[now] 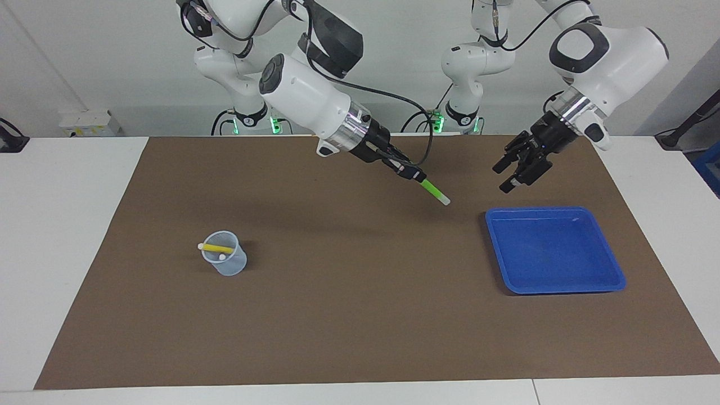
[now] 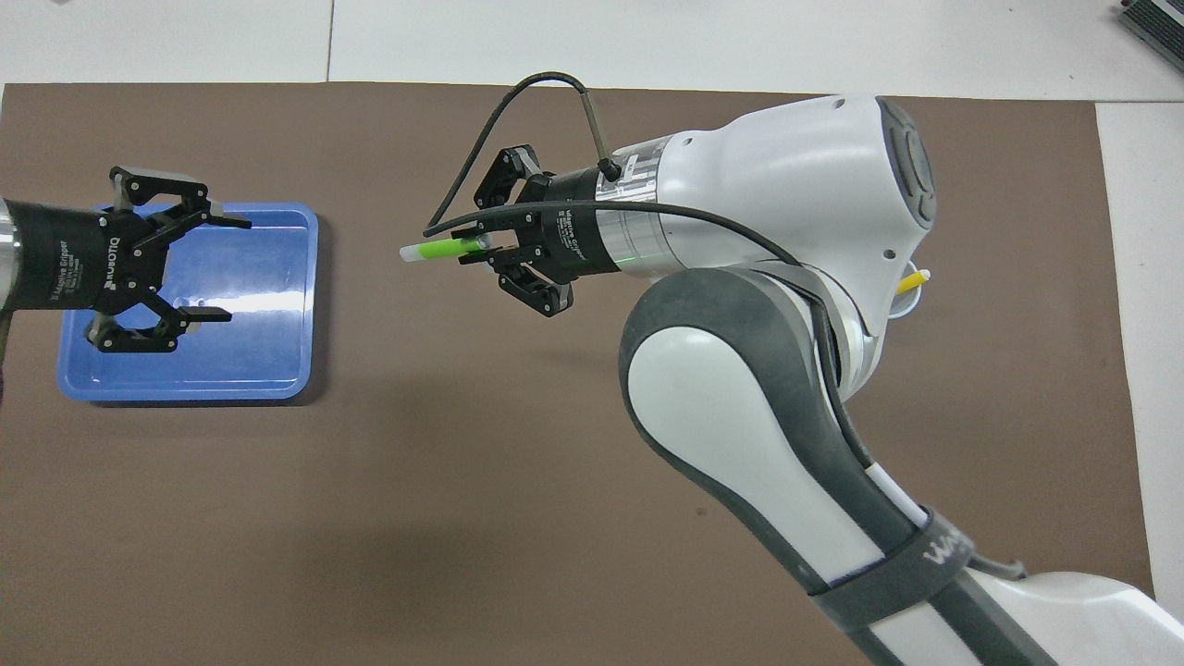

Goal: Right arm passes pens to left for tray arrangement
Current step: 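Close the left gripper on the green pen held by the right gripper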

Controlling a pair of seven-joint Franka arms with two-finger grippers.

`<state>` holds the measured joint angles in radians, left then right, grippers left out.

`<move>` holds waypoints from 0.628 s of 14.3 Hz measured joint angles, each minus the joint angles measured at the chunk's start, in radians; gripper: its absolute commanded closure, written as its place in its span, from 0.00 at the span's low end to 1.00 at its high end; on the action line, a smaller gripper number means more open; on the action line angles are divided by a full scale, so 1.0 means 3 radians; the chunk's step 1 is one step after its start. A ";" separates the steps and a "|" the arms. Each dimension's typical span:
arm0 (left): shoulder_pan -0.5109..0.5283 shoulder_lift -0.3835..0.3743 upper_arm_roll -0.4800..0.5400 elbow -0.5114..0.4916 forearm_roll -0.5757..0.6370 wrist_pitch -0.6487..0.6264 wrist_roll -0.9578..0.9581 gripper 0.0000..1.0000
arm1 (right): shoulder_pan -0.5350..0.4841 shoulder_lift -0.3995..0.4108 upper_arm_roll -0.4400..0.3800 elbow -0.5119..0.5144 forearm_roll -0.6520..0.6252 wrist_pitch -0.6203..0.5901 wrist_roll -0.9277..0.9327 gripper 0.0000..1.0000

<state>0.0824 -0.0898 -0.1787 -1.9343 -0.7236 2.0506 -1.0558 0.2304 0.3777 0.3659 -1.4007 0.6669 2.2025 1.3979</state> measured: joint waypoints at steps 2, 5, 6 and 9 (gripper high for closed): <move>-0.0182 -0.0036 -0.0003 -0.0090 -0.0060 0.0195 -0.0139 0.19 | 0.0000 0.0000 0.0000 0.0001 0.0000 -0.0001 0.0000 1.00; -0.0381 -0.0050 -0.0005 -0.0101 -0.0103 0.0329 -0.0409 0.43 | 0.0000 0.0000 0.0000 0.0002 0.0000 -0.0001 0.0000 1.00; -0.0432 -0.0053 -0.0003 -0.0107 -0.0104 0.0341 -0.0454 0.51 | 0.0000 0.0000 0.0000 0.0002 0.0000 -0.0001 0.0000 1.00; -0.0651 -0.0055 -0.0007 -0.0178 -0.0122 0.0689 -0.0613 0.51 | 0.0000 0.0000 0.0000 0.0002 0.0000 -0.0001 0.0000 1.00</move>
<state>-0.1128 -0.1063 -0.1808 -1.9876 -0.7601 2.2572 -1.2398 0.2304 0.3777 0.3659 -1.4001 0.6669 2.2022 1.3979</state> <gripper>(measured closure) 0.489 0.828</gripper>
